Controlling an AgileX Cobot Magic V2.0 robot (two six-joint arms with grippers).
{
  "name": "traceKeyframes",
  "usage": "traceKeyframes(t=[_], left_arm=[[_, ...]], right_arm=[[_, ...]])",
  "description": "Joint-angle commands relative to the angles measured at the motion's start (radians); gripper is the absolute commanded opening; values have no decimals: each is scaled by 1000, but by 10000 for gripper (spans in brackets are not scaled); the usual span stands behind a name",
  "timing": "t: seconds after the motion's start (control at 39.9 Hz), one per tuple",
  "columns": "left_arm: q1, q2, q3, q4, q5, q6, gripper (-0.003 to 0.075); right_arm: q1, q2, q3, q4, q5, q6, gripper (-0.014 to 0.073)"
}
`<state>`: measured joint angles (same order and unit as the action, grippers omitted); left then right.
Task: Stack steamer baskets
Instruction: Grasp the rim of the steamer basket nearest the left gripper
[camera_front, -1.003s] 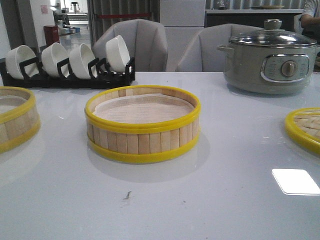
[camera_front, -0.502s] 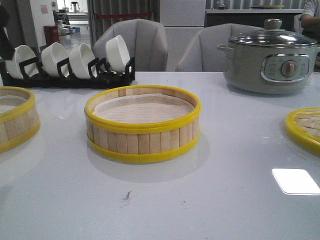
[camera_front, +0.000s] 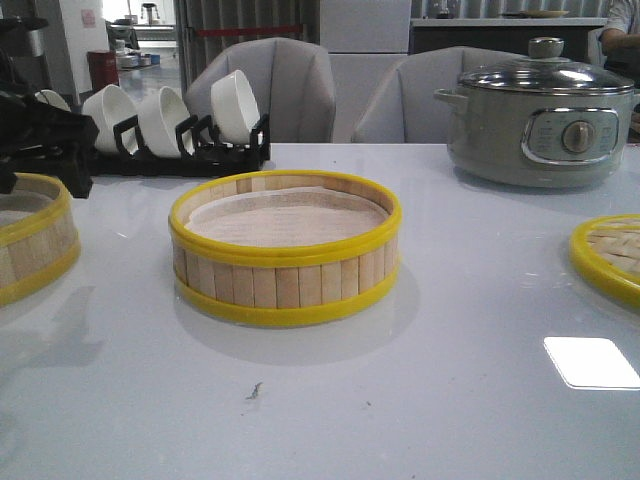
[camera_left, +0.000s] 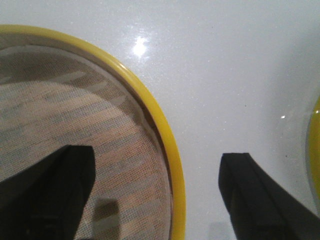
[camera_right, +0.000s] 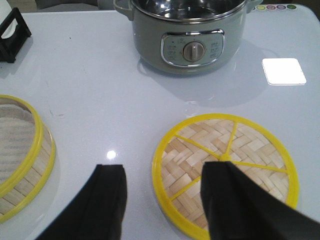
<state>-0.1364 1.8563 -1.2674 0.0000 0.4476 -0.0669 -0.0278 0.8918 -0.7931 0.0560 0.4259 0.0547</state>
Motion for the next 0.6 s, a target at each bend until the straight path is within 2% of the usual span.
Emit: traceKeyframes(t=[0.0,0.13,0.33,0.45,0.58], left_arm=[[-5,-24,-41,-19,-30,-6,569],[-5,6,-42,-28,-26,-6,553],[-5,25,-42,-49,12,-6,465],[-5,25,-42,-49,19,-6,319],[-5,21,-43,-53,30,-6,85]], right_arm=[[-2,-7,-39,4,-75,-3,445],[-2,-7,-39,4,-79,-3,445],[-2,-7,-39,4,-82,-3,445],[-2,-7,-39,4,-83,-3,445],[-2,-7,-39,4,-82,-3,445]])
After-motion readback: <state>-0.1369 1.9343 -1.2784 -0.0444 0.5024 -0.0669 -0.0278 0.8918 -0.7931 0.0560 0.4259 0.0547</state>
